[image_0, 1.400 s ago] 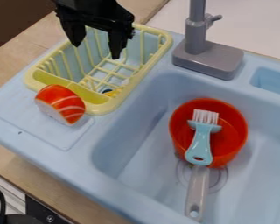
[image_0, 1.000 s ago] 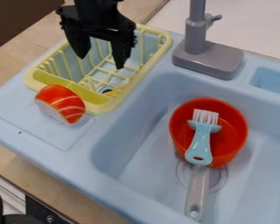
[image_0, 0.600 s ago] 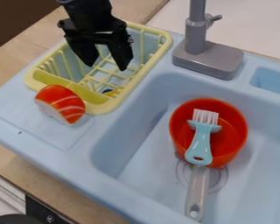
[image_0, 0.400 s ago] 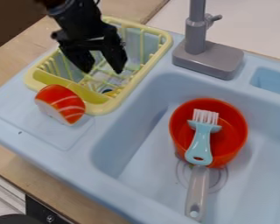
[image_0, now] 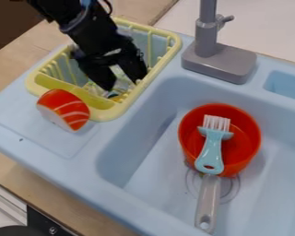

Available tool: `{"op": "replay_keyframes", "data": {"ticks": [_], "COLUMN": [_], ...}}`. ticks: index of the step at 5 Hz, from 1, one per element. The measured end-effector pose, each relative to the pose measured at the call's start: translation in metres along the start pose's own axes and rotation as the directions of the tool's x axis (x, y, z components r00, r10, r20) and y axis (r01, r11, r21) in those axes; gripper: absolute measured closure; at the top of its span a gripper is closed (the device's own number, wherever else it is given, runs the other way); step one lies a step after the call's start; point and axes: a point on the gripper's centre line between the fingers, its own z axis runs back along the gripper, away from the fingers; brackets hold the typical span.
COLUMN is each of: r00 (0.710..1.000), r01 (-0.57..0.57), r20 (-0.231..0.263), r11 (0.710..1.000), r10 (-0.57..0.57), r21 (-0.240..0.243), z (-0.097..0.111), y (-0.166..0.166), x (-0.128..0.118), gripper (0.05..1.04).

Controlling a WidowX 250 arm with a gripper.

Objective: Put the yellow knife in the left side of the sink

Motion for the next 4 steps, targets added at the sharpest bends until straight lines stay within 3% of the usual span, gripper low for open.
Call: {"op": "replay_keyframes", "data": {"ticks": [1,3,4], "r00": [0.999,0.993,0.989], "r01": [-0.053,-0.109,-0.124], "r20": [-0.001,0.042,0.060], "r11": [0.998,0.988,0.985], "r10": [0.053,0.114,0.132], "r21": [-0.043,-0.111,-0.120], "z": [-0.0126,-0.0211,-0.0218], "y": [-0.0020,-0.0011,-0.0002], "x": [-0.0106,-0.0162,-0.0160], "gripper": [0.085,0.086,0.130]}}
